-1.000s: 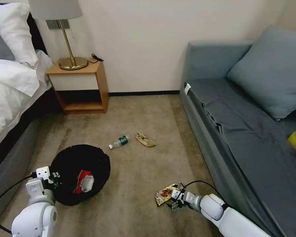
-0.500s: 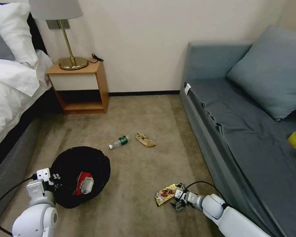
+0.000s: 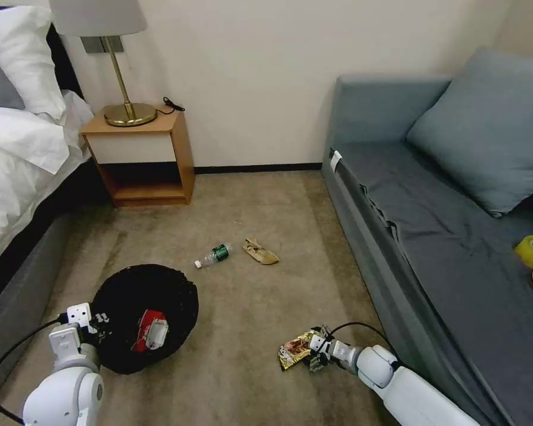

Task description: Pick up the trash bin, then pick up the garbage on the floor and place it into the trash bin.

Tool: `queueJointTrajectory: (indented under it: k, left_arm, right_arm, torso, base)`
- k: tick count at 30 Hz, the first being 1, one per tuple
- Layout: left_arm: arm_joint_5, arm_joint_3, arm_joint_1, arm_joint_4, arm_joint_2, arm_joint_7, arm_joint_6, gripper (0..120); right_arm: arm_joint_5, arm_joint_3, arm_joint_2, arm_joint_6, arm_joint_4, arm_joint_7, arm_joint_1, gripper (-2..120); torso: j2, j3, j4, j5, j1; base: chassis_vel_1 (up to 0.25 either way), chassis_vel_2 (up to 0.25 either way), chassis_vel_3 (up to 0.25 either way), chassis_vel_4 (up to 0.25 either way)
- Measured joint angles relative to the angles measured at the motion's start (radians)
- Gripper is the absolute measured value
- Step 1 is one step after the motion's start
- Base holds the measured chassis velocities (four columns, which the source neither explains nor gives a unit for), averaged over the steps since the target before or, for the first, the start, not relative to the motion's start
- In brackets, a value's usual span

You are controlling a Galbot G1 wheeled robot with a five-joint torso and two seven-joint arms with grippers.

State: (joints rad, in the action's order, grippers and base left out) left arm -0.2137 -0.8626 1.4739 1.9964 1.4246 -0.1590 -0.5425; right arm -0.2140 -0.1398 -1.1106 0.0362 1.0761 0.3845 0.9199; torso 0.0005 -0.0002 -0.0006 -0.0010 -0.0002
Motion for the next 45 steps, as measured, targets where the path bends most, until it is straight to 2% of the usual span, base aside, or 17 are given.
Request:
queueJointTrajectory:
  k: [8, 11, 18, 22, 28, 31, 32, 35, 37, 40, 41, 43, 45]
  left_arm:
    - [0.0, 0.0, -0.004, -0.005, -0.003, 0.002, 0.003, 4]
    - [0.0, 0.003, -0.008, -0.009, -0.008, 0.005, 0.003, 4]
    - [0.0, 0.004, -0.01, -0.013, -0.011, 0.006, 0.006, 4]
    - [0.0, 0.005, -0.01, -0.013, -0.013, 0.009, 0.006, 4]
    - [0.0, 0.005, -0.01, -0.011, -0.016, 0.009, 0.006, 4]
    - [0.0, 0.004, -0.01, -0.007, -0.02, 0.012, 0.006, 4]
    - [0.0, 0.004, -0.01, -0.007, -0.02, 0.012, 0.006, 4]
    - [0.0, 0.002, -0.008, -0.007, -0.025, 0.012, 0.006, 4]
    - [0.0, 0.002, -0.008, -0.007, -0.025, 0.013, 0.006, 4]
    - [0.0, 0.003, -0.007, -0.006, -0.025, 0.016, 0.007, 4]
    - [0.0, 0.003, -0.007, -0.006, -0.025, 0.016, 0.007, 4]
    - [0.001, 0.004, -0.008, -0.006, -0.024, 0.017, 0.009, 4]
    - [0.001, 0.004, -0.008, -0.006, -0.024, 0.017, 0.01, 4]
  right_arm:
    - [-0.009, 0.0, -0.037, -0.019, -0.059, 0.001, -0.028, 100]
    - [-0.011, 0.002, -0.045, -0.025, -0.074, 0.005, -0.037, 100]
    - [-0.015, 0.005, -0.051, -0.043, -0.09, 0.012, -0.043, 100]
    - [-0.016, 0.005, -0.038, -0.045, -0.068, 0.018, -0.04, 100]
    - [-0.016, -0.013, -0.002, -0.036, -0.012, 0.038, -0.033, 88]
    - [-0.011, -0.028, 0.025, -0.033, 0.015, 0.054, -0.036, 74]
    - [-0.011, -0.028, 0.025, -0.033, 0.015, 0.054, -0.036, 74]
    - [-0.003, -0.035, 0.059, -0.028, 0.039, 0.067, -0.049, 59]
    - [-0.001, -0.037, 0.064, -0.028, 0.043, 0.072, -0.05, 56]
    - [0.002, -0.039, 0.081, -0.028, 0.055, 0.083, -0.055, 41]
    - [0.002, -0.039, 0.081, -0.028, 0.055, 0.083, -0.055, 41]
    - [0.002, -0.039, 0.082, -0.028, 0.053, 0.089, -0.052, 30]
    - [0.001, -0.039, 0.082, -0.03, 0.049, 0.09, -0.05, 28]
  torso:
    - [0.0, 0.0, -0.0003, -0.0004, 0.0]
    - [0.0, 0.0, 0.0006, 0.0005, 0.0]
    - [0.0, 0.0, 0.0008, 0.001, 0.0]
    - [-0.001, 0.0, 0.0018, 0.0027, 0.0]
    - [-0.001, 0.001, 0.0015, 0.0027, 0.0]
    - [-0.001, 0.001, 0.0014, 0.003, 0.0]
    - [-0.001, 0.001, 0.0014, 0.003, 0.0]
    - [-0.001, 0.001, 0.0007, 0.001, 0.0]
    - [-0.001, 0.001, 0.0006, 0.0015, 0.0]
    - [-0.001, 0.0, 0.0007, 0.0007, 0.0]
    - [-0.001, 0.0, 0.0007, 0.0007, 0.0]
    - [-0.001, 0.0, 0.0007, 0.0014, 0.0]
    - [-0.001, 0.0, 0.0007, 0.001, 0.0]
  base:
    - [0.0, 0.0, 0.0, 0.0]
    - [0.0, 0.0, 0.0, 0.0]
    - [0.0, 0.0, 0.0, 0.0]
    - [0.0, 0.0, 0.0, 0.0]
    - [0.0, 0.0, 0.0, 0.0]
    - [0.0, 0.0, 0.0, 0.0]
    - [0.0, 0.0, 0.0, 0.0]
    - [0.0, 0.0, 0.0, 0.0]
    - [0.0, 0.0, 0.0, 0.0]
    - [0.0, 0.0, 0.0, 0.0]
    - [0.0, 0.0, 0.0, 0.0]
    - [0.0, 0.0, 0.0, 0.0]
    - [0.0, 0.0, 0.0, 0.0]
